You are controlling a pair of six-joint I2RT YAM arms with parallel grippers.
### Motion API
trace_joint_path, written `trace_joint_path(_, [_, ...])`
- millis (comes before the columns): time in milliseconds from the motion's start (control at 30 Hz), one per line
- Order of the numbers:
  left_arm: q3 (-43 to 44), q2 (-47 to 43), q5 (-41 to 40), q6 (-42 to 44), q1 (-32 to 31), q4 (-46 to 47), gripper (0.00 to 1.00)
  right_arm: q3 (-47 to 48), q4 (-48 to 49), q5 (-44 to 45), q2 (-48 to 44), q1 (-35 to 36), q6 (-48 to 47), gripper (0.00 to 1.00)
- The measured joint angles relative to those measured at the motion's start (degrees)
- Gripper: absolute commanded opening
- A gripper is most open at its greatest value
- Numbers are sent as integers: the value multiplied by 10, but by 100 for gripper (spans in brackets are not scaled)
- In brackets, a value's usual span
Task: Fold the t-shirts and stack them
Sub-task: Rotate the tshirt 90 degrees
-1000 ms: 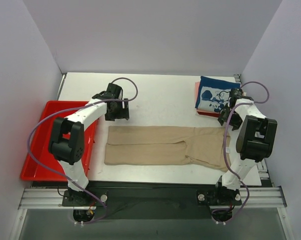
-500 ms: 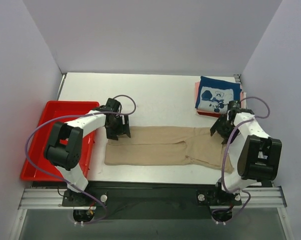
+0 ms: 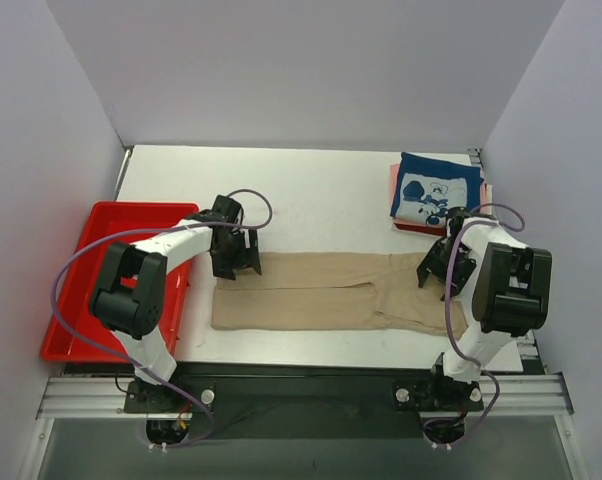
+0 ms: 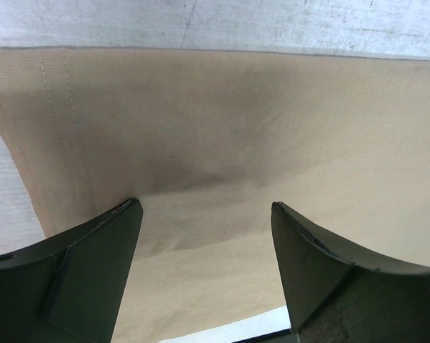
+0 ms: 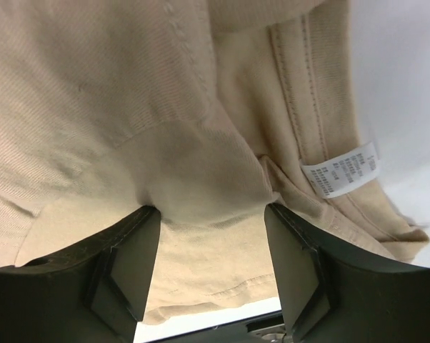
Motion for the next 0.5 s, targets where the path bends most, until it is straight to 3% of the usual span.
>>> trace_joint_path(233, [25,18,-20,19,-1,-10,86,62,-12,39,43,0,-29,60])
trace_joint_path(500, [25,12,-32,28,-5,-10,86,71,-18,46,49,4,-39,61])
